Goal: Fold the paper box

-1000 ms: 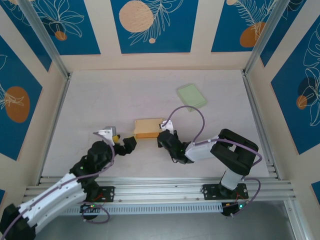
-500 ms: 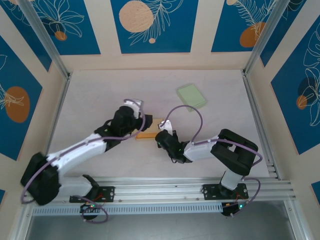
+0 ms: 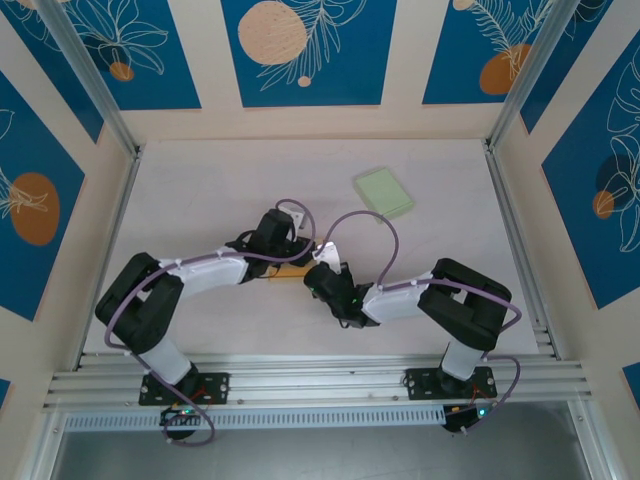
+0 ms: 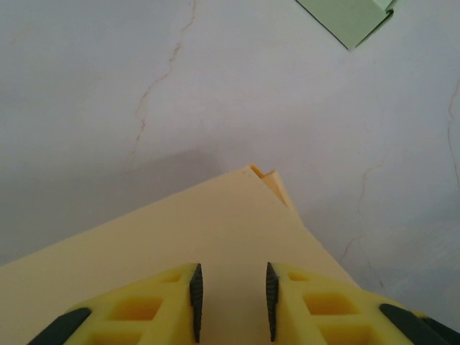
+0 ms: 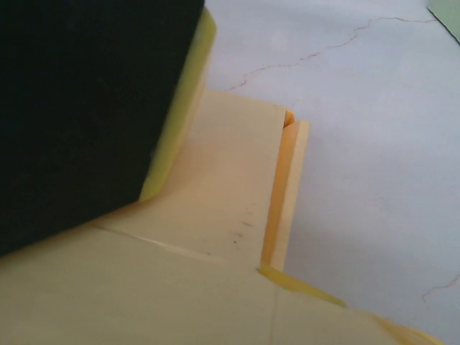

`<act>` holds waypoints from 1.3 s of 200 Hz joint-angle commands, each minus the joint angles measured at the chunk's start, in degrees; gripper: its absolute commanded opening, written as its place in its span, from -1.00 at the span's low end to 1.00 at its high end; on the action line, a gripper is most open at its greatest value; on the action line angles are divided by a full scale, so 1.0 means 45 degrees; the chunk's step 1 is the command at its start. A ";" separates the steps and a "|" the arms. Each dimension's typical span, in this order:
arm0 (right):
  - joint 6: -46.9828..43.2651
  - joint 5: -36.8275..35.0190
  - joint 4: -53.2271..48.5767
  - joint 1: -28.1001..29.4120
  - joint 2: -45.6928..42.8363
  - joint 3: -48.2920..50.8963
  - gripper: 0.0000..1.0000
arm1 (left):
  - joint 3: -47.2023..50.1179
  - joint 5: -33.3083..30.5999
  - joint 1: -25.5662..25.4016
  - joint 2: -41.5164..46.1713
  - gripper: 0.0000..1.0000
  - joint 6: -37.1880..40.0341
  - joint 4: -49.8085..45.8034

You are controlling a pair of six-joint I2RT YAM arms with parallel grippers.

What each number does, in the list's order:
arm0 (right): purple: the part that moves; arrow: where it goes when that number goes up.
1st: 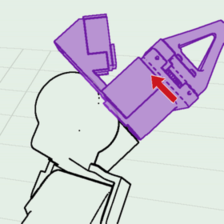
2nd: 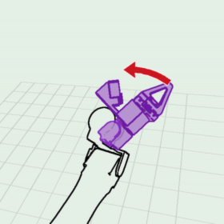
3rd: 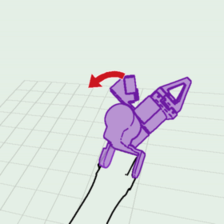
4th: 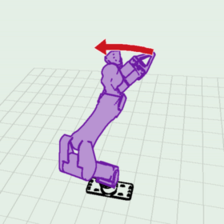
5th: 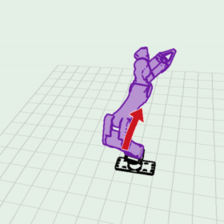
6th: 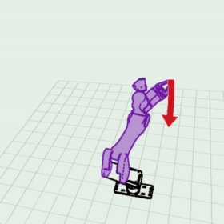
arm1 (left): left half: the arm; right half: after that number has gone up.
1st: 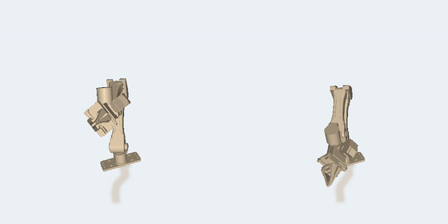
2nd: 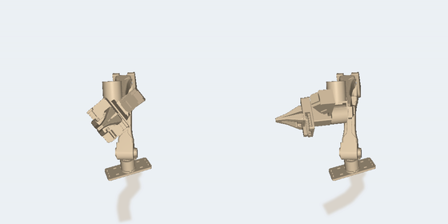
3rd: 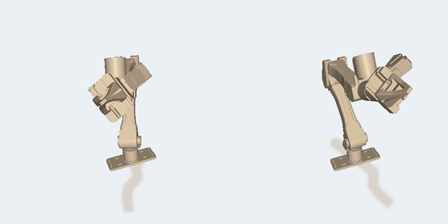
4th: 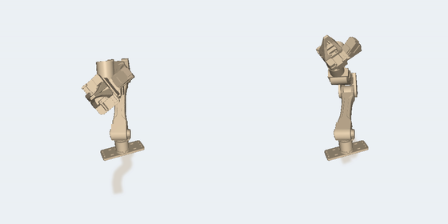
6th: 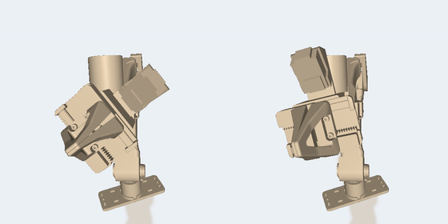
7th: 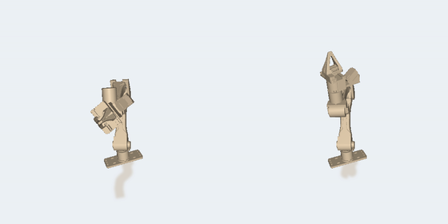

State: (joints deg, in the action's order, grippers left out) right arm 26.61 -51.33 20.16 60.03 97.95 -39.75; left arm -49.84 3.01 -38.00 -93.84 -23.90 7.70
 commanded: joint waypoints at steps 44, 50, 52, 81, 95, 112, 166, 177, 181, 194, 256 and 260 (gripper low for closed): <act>0.0397 0.0023 -0.2680 0.0551 -0.0367 0.0196 -0.15 | 0.1373 -0.0013 0.0181 -0.1362 -0.42 -0.1036 0.2808; 0.0379 -0.0129 -0.2881 0.0671 -0.0471 0.0166 -0.07 | 0.1459 -0.0032 0.0181 -0.1504 -0.42 -0.1068 0.3097; 0.0376 -0.0183 -0.2943 0.0710 -0.0506 0.0147 -0.05 | 0.1490 -0.0040 0.0182 -0.1537 -0.42 -0.1108 0.3191; 0.0254 -0.0693 -0.3686 0.1236 -0.1066 0.0026 0.20 | 0.1643 -0.0238 0.0172 -0.2231 -0.44 -0.1212 0.3997; 0.0323 -0.0974 -0.4240 0.1543 -0.1424 -0.0034 0.32 | 0.1626 -0.0286 0.0181 -0.2474 -0.46 -0.1166 0.4151; 0.0609 -0.1170 -0.5164 0.1836 -0.2028 -0.0171 0.43 | 0.1643 -0.0316 0.0173 -0.2660 -0.47 -0.1212 0.4364; 0.1333 -0.0962 -0.7370 0.2225 -0.4777 -0.0164 0.67 | 0.1758 -0.0346 0.0184 -0.2796 -0.48 -0.1288 0.4733; 0.1315 -0.0918 -0.7357 0.2242 -0.5185 -0.0023 0.67 | 0.1770 -0.0328 0.0177 -0.2808 -0.48 -0.1349 0.4858; 0.1335 -0.0900 -0.7352 0.2227 -0.5324 0.0014 0.68 | 0.1756 -0.0300 0.0183 -0.2800 -0.48 -0.1339 0.4864; 0.1333 -0.0601 -0.7352 0.2152 -0.5888 0.0053 0.69 | 0.1669 -0.0269 0.0182 -0.2798 -0.48 -0.1288 0.4784; 0.2513 0.2957 -0.9024 -0.0431 -0.6566 -0.1586 0.64 | 0.1816 -0.0414 0.0200 -0.2567 -0.48 -0.1177 0.4727; 0.2601 0.3143 -0.9156 -0.0623 -0.6455 -0.1660 0.63 | 0.1836 -0.0414 0.0166 -0.2564 -0.48 -0.1203 0.4761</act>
State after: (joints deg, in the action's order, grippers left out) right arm 34.87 -44.99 -17.17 60.49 68.69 -43.99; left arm -43.83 1.23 -37.50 -104.07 -28.47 33.04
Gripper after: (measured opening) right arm 0.823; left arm 0.259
